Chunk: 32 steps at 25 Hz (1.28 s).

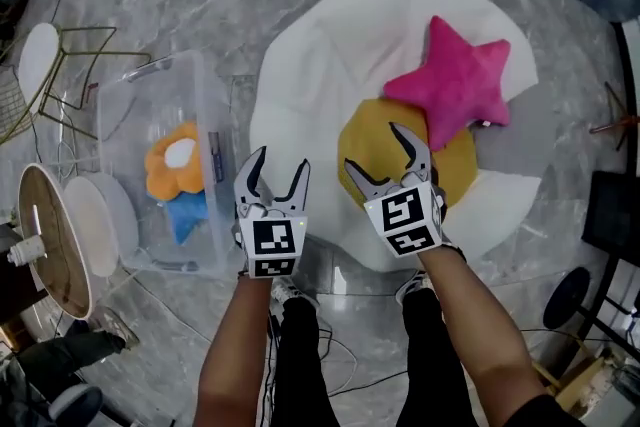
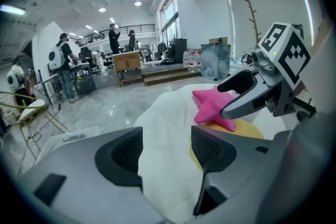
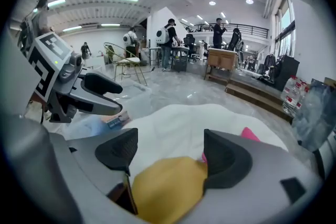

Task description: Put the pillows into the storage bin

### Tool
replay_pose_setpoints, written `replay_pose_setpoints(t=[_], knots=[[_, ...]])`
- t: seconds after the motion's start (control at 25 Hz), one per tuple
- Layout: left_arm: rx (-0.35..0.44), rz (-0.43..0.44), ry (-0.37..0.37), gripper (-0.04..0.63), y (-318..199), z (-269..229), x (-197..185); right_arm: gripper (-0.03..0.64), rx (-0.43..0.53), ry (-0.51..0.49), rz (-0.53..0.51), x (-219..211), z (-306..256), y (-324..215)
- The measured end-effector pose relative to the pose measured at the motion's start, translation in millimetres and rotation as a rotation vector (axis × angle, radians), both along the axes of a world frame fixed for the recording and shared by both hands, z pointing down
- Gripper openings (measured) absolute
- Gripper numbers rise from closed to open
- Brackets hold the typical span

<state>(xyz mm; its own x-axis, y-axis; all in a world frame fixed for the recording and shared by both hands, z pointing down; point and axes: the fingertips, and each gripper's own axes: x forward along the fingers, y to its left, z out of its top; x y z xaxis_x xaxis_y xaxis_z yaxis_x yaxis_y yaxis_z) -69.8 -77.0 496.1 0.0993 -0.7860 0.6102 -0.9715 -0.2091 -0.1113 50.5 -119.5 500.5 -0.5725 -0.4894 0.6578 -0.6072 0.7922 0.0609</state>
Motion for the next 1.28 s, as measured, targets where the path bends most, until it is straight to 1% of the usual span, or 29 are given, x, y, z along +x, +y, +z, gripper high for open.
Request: replay_pose_setpoints(t=[0.2,0.32,0.48,0.56,0.68,0.84,0.96,1.12,1.28], knots=[[0.001,0.086,0.011,0.298,-36,11,100,0.41,0.003,0.042,0.042,101,12,-29],[0.008,0.112,0.027,0.298,-53,19,158,0.408,0.003,0.06,0.062,157,22,-45],[-0.008,0.134,0.048,0.298,-69,37,230,0.41,0.0,0.083,0.074,222,38,-62],[-0.022,0.147,0.066,0.298,-75,49,262,0.411,0.001,0.099,0.067,249,47,-70],[-0.046,0.173,0.088,0.298,-80,72,303,0.414,0.023,0.143,0.018,283,63,-84],[-0.056,0.177,0.084,0.298,-91,95,339,0.411,0.038,0.174,-0.035,319,86,-104],[-0.065,0.151,0.093,0.298,-103,113,356,0.412,0.033,0.19,-0.047,341,109,-122],[-0.079,0.099,0.113,0.298,-121,148,376,0.42,0.024,0.227,-0.086,360,144,-141],[-0.109,0.09,0.125,0.298,-131,188,390,0.443,0.013,0.259,-0.099,374,177,-157]])
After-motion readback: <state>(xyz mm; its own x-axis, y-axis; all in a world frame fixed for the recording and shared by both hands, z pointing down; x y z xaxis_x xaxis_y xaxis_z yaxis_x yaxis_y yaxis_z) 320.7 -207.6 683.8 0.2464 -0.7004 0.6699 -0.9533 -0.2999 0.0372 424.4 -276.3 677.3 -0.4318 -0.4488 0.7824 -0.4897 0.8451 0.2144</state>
